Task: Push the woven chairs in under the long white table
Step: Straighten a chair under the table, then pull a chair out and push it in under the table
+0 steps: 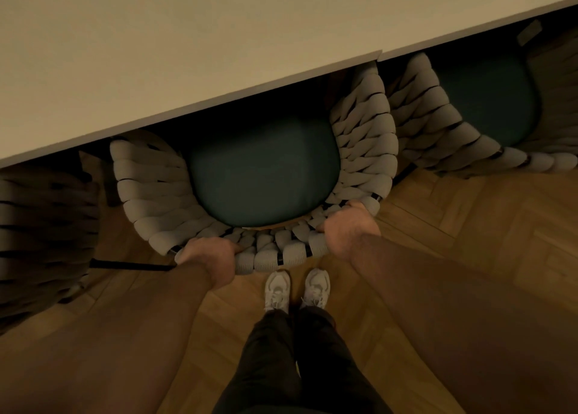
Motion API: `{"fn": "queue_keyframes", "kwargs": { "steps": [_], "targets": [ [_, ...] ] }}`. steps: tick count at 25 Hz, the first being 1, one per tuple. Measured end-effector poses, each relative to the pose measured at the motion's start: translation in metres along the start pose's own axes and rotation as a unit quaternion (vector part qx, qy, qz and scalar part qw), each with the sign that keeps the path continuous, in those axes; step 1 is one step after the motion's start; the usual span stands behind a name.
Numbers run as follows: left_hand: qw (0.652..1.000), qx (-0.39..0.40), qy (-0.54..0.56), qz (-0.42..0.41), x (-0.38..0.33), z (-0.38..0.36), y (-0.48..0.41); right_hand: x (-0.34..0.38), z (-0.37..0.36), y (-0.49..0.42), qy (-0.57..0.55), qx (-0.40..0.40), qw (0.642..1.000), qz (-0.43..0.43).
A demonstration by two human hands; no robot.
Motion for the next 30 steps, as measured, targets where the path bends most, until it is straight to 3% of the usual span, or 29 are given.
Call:
{"fn": "queue_keyframes", "kwargs": {
  "steps": [4,10,14,18,24,30],
  "targets": [
    [1.000,0.017,0.022,0.005,0.003,-0.003,0.003,-0.001,0.004,0.030,-0.040,-0.035,0.998,-0.020],
    [0.997,0.024,0.067,-0.033,-0.001,0.017,0.037,-0.006,-0.005,0.095,-0.213,-0.060,0.975,-0.015],
    [0.994,-0.019,0.100,-0.051,-0.012,0.054,0.065,-0.016,-0.002,0.137,-0.268,-0.065,0.960,-0.041],
    [0.984,-0.076,0.137,-0.085,-0.040,0.095,0.089,-0.057,-0.007,0.183,-0.336,-0.122,0.929,-0.090],
    [0.974,-0.138,0.145,-0.108,-0.125,0.160,0.101,-0.162,-0.052,0.249,-0.417,-0.214,0.871,-0.146],
    [0.963,-0.176,0.165,-0.123,-0.270,0.214,0.111,-0.287,-0.132,0.309,-0.420,-0.252,0.857,-0.161]
  ]
}}
Point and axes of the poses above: each hand's wrist, its own y-axis away from the middle knuckle, its own z-axis out of the back of the hand, x = y × z, the point moved 10 cm from there along -y, towards the middle knuckle, and after that the axes turned 6 degrees about x, right-handed, at the moved point
